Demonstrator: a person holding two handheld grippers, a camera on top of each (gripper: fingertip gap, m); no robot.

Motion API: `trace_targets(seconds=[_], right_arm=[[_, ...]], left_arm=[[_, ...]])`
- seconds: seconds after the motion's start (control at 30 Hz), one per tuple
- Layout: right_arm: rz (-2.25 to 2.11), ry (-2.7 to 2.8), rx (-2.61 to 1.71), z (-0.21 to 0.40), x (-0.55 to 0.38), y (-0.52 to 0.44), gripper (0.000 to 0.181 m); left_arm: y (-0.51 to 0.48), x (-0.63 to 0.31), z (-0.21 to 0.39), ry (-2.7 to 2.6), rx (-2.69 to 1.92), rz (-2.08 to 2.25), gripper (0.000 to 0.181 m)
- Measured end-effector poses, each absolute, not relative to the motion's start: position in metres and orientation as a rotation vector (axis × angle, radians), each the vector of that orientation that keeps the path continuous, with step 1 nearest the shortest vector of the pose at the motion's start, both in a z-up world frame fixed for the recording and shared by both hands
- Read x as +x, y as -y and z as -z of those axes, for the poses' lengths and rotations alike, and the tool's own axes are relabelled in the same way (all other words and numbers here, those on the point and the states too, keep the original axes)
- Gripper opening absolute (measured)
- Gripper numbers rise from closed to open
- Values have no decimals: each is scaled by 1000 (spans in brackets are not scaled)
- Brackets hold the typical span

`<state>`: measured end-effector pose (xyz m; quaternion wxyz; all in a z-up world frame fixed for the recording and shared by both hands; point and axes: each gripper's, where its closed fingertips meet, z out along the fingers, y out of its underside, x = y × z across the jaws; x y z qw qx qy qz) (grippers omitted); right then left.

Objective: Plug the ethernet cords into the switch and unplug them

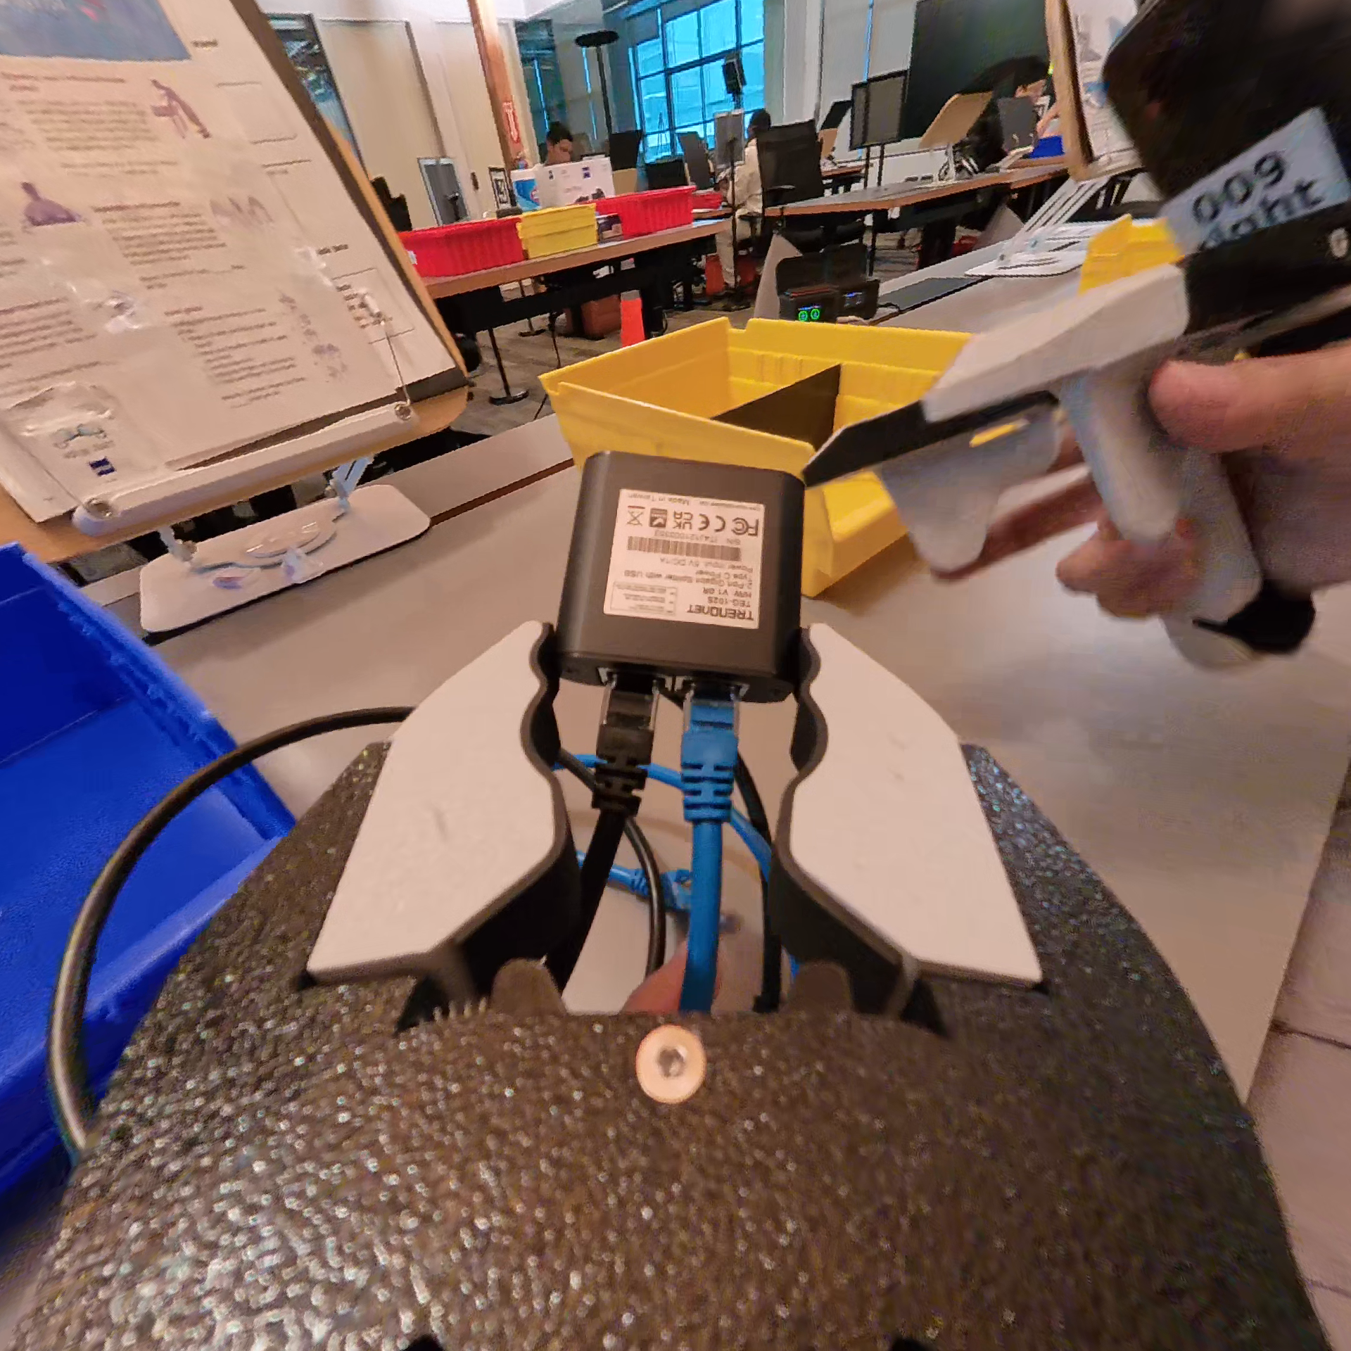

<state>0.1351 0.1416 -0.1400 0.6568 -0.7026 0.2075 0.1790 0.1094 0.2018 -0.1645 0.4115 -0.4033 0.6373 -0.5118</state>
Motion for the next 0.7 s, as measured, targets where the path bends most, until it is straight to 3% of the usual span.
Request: trace_targets(seconds=[0.1, 0.23, 0.33, 0.37, 0.57, 0.7], right_arm=[[-691, -488, -1510, 141, 102, -171, 60], [-700, -492, -1498, 148, 90, -187, 58], [-730, -496, -1365, 135, 93, -183, 24], [-721, -457, -1363, 134, 93, -181, 23], [-293, -163, -1632, 123, 109, -150, 24], [86, 237, -1818, 112, 92, -128, 24]], left_arm=[[-196, 108, 161, -1618, -963, 1232, 61], [-190, 107, 157, -1628, -871, 1084, 61], [-180, 106, 151, -1604, -767, 1013, 61], [-179, 107, 150, -1599, -741, 986, 61], [-156, 82, 168, -1992, -575, 969, 65], [-152, 62, 139, -1991, -464, 982, 64]])
